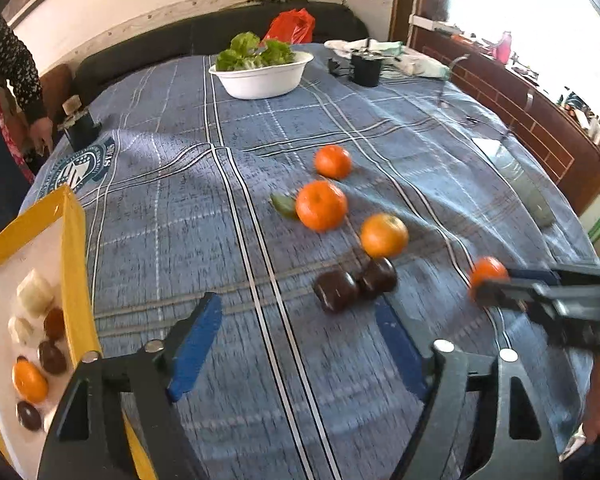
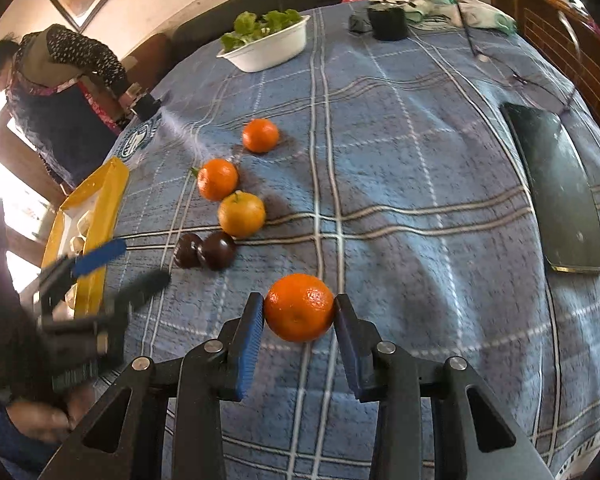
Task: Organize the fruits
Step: 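Hold the mandarin with the right gripper while the left gripper grasps a dark plum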
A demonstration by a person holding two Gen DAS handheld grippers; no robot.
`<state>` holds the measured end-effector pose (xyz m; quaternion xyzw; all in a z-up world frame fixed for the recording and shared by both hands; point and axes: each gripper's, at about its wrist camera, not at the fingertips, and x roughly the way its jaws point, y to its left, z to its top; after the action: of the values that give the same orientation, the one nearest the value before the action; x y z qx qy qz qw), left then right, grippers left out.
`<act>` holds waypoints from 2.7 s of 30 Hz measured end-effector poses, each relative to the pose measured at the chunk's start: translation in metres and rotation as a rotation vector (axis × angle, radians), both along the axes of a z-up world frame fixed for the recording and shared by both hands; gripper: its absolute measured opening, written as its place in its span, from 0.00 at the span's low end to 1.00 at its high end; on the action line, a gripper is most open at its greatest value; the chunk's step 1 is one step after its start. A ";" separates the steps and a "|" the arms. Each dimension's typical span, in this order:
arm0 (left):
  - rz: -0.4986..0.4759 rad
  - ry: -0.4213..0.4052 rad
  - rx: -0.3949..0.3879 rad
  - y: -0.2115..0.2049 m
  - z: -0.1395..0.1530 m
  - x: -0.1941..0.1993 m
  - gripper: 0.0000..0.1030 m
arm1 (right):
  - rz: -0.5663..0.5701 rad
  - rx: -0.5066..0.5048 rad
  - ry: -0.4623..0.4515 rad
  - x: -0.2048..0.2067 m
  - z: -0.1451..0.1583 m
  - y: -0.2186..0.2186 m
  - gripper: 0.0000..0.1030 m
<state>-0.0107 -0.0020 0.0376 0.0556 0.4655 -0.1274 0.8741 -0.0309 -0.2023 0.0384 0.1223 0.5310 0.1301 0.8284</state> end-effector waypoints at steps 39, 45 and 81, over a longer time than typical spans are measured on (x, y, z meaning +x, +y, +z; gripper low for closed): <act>-0.001 0.194 -0.042 0.012 -0.019 -0.018 0.54 | -0.007 -0.006 0.031 -0.018 -0.010 -0.004 0.39; -0.024 0.156 -0.100 0.017 -0.001 -0.030 0.54 | -0.009 -0.004 0.032 -0.018 -0.010 -0.004 0.39; -0.309 0.127 -0.062 -0.012 -0.003 -0.026 0.53 | -0.015 -0.005 0.035 -0.017 -0.009 -0.003 0.39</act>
<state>-0.0368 -0.0141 0.0341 0.0912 0.5016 -0.2780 0.8141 -0.0483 -0.2056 0.0291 0.1266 0.5448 0.1204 0.8201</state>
